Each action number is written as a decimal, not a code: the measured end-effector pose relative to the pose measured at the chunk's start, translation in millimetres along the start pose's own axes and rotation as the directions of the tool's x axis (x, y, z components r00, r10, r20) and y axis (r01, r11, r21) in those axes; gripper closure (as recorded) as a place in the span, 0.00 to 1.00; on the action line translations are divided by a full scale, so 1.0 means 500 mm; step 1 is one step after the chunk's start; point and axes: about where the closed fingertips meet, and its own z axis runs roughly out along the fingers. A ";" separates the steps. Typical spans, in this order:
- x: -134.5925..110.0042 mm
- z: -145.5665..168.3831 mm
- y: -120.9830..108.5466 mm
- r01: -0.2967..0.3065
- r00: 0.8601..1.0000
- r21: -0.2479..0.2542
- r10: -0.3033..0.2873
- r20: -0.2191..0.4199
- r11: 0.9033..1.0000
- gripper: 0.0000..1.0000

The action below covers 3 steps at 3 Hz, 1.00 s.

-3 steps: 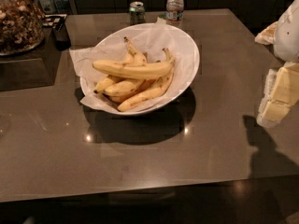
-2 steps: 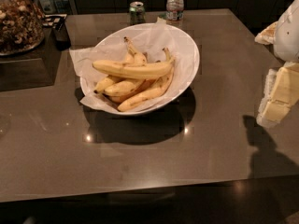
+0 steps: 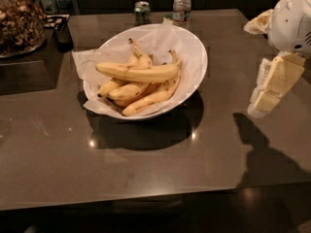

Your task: Pick banana from white bowl

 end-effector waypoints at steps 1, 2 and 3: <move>-0.090 0.016 -0.030 0.083 0.986 -0.026 -0.078 0.149 0.996 0.00; -0.190 0.034 -0.051 0.176 0.950 -0.054 -0.155 0.270 0.983 0.00; -0.272 0.056 -0.053 0.253 0.912 -0.094 -0.205 0.354 0.963 0.00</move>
Offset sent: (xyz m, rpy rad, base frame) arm 0.0585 0.1409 0.0389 0.3108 -0.0333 0.4054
